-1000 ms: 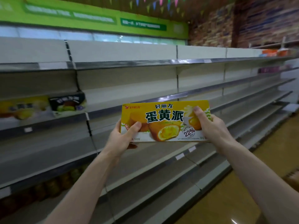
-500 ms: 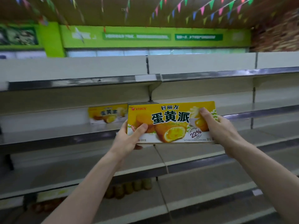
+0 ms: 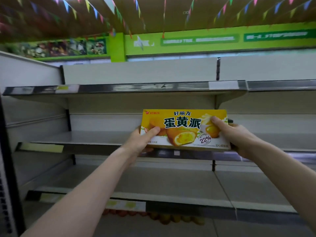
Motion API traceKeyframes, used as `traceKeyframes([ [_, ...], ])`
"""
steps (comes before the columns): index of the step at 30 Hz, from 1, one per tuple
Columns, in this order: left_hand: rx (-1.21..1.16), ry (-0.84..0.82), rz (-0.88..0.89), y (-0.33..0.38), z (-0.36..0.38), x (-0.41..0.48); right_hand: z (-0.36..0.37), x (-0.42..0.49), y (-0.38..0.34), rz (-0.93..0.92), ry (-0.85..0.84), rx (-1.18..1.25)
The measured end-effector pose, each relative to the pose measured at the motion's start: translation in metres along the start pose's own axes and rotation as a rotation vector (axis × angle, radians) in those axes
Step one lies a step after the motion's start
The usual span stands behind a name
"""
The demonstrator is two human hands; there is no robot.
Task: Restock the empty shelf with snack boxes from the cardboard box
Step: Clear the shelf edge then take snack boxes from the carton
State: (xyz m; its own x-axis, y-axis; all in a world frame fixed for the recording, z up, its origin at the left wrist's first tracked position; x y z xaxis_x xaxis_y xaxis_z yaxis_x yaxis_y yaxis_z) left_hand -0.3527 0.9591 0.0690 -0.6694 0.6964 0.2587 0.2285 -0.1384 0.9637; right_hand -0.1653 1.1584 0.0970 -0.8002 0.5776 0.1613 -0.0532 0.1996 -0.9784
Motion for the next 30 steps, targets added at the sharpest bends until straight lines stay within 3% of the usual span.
traceKeyframes([
  [14, -0.042, 0.045, -0.006, -0.013, -0.064, 0.087, 0.031, 0.141, -0.008, -0.056, -0.300, -0.211],
  [22, 0.040, 0.051, -0.072, -0.036, -0.104, 0.138, 0.061, 0.192, -0.022, -0.117, -0.337, -0.676],
  [30, 0.215, -0.118, -0.156, -0.057, -0.102, 0.184, 0.061, 0.222, -0.008, -0.012, -0.303, -0.972],
])
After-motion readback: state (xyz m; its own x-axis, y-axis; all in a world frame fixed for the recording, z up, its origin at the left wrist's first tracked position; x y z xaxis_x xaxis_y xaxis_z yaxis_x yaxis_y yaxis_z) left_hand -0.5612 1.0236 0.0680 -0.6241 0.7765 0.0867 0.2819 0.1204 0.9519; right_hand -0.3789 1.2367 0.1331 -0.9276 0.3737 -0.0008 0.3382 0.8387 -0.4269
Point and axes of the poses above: each hand's wrist, its own x-axis towards the middle knuckle, its own z-axis out of the palm, y = z × x, the point moved 5 cm from there along x, towards the middle knuckle, and after that the axes turned 8 degrees about -y, right-handed, at the moved point
